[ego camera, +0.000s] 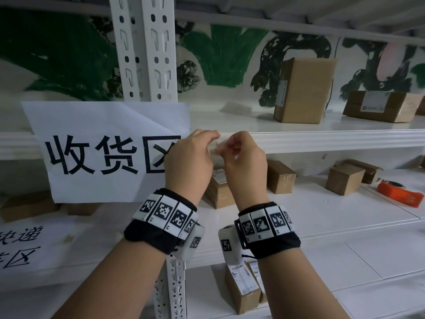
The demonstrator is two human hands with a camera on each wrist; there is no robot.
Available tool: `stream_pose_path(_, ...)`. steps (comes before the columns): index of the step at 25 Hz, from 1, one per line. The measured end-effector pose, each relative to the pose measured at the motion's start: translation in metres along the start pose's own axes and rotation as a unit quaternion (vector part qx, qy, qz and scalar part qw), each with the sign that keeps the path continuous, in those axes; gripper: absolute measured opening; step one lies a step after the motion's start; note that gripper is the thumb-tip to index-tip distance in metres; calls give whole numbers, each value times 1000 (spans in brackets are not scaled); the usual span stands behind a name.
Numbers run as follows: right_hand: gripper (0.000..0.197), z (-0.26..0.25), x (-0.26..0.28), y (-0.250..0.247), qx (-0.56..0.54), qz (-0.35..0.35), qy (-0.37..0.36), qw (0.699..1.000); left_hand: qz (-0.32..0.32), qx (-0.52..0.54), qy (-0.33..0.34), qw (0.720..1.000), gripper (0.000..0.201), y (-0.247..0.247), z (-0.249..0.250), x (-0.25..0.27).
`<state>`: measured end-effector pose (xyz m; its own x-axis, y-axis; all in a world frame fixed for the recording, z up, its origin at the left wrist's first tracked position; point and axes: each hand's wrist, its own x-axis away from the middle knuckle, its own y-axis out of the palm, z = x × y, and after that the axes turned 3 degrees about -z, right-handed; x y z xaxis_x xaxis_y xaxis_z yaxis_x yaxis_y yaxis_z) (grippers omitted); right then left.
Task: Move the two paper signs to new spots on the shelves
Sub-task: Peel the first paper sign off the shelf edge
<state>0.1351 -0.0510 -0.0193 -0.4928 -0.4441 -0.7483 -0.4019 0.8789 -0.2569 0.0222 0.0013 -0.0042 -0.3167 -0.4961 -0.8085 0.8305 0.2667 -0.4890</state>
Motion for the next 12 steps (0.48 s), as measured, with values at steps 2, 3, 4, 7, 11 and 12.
stream_pose_path(2, 9, 0, 3, 0, -27, -24, 17, 999, -4, 2, -2, 1000, 46, -2, 2, 1)
stream_pose_path(3, 11, -1, 5, 0, -39, -39, 25, 998, -7, 3, -3, 1000, 48, -2, 3, 1)
stream_pose_path(4, 14, -3, 8, 0, -46, -51, 32, 997, -8, 4, -4, 1000, 49, -3, 3, 1)
stream_pose_path(7, 20, -8, 15, 1, -63, -68, 57, 994, -17, 12, -16, 1000, 51, -5, 5, 1)
stream_pose_path(11, 17, -14, 12, -2, -61, -92, 52, 993, -32, 27, -36, 998, 53, -11, 9, 0)
stream_pose_path(12, 15, -16, 12, -2, -59, -99, 49, 992, -44, 23, -40, 998, 53, -14, 10, -1)
